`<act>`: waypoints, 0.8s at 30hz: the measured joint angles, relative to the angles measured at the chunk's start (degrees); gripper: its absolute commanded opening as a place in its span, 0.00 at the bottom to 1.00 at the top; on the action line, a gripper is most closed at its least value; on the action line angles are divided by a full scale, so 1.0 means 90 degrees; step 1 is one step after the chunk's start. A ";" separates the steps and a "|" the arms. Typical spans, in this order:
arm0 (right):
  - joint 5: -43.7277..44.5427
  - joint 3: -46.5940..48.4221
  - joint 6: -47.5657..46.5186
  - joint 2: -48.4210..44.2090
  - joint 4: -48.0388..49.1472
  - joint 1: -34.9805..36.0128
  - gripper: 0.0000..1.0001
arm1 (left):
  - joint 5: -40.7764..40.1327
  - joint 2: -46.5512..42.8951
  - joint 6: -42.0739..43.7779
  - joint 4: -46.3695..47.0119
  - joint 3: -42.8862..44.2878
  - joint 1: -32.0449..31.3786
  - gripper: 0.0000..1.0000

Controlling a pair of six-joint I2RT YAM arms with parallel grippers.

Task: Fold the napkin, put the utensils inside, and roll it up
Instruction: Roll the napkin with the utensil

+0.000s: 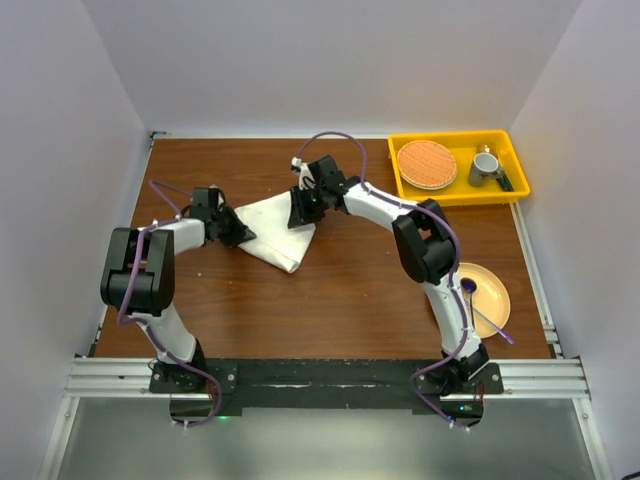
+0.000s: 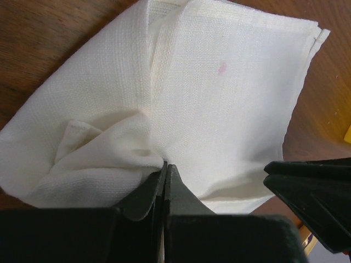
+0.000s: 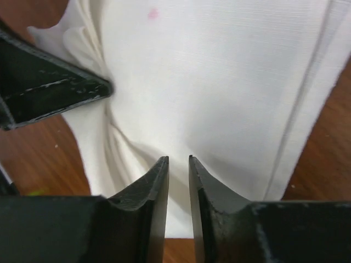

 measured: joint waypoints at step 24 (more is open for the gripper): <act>0.2023 -0.3507 0.1258 -0.1807 0.2069 0.0119 0.29 | 0.0073 0.0126 0.0085 -0.0444 0.0296 -0.0007 0.00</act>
